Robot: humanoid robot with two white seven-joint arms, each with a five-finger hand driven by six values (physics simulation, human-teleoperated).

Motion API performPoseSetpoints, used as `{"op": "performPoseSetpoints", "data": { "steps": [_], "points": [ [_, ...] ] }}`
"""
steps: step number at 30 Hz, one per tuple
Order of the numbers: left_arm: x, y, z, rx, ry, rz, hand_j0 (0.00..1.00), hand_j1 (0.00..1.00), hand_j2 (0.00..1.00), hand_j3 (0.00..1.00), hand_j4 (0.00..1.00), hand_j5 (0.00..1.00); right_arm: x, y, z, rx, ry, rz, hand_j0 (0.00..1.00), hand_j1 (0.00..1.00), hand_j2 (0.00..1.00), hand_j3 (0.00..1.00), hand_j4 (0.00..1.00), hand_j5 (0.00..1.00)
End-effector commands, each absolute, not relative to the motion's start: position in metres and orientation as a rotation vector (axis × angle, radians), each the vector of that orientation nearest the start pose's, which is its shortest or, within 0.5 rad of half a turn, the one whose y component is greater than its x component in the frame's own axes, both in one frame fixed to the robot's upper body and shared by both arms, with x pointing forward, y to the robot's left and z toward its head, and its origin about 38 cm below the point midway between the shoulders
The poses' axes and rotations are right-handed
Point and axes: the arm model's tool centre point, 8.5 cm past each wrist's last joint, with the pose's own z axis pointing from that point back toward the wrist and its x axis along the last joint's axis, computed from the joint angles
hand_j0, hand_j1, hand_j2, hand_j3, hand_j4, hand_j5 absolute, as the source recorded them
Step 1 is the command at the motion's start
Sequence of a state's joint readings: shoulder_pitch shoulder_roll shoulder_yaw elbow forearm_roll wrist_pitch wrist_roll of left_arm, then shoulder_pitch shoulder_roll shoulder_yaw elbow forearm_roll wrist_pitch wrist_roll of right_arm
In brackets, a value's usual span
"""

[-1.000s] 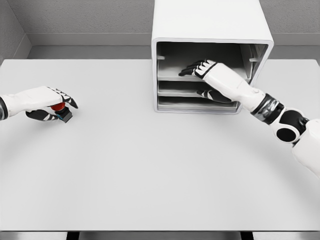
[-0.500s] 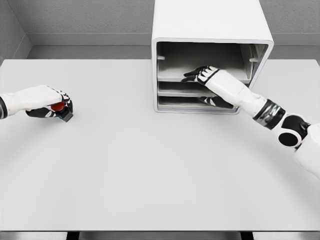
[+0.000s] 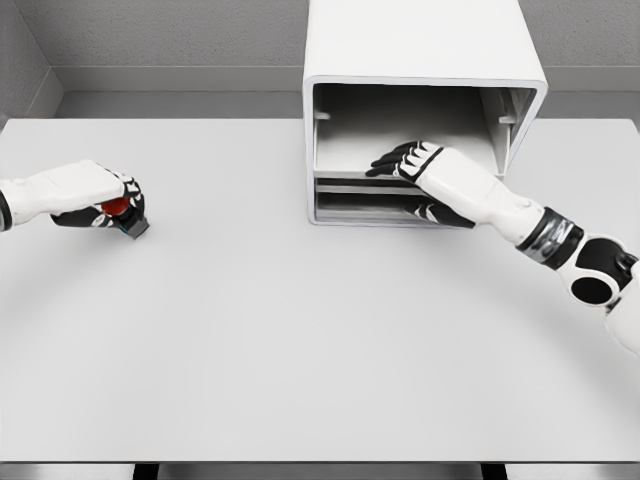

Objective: Slide open multi-storey tabletop storage cabinets and put open load switch and slide close multi-storey tabletop storage cabinets

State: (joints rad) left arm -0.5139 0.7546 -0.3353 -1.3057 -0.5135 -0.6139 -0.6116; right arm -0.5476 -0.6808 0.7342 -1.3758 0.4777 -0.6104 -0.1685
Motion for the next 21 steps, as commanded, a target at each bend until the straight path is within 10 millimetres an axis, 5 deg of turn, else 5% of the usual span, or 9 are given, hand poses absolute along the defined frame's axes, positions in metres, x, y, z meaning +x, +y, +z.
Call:
{"op": "performPoseSetpoints", "data": {
  "steps": [1,21],
  "points": [
    [0.441,0.362,0.199,0.511,-1.282,-1.940,0.44,0.44,0.44,0.44,0.44,0.44,0.425,-0.247,0.171,-0.407,-2.010,1.620,0.81,0.81,0.81,0.81,0.81,0.81],
    [0.433,0.333,0.225,0.537,-1.389,-2.005,0.44,0.44,0.44,0.44,0.44,0.44,0.402,-0.256,0.180,-0.388,-2.021,1.662,0.82,0.82,0.82,0.82,0.82,0.82]
  ]
}}
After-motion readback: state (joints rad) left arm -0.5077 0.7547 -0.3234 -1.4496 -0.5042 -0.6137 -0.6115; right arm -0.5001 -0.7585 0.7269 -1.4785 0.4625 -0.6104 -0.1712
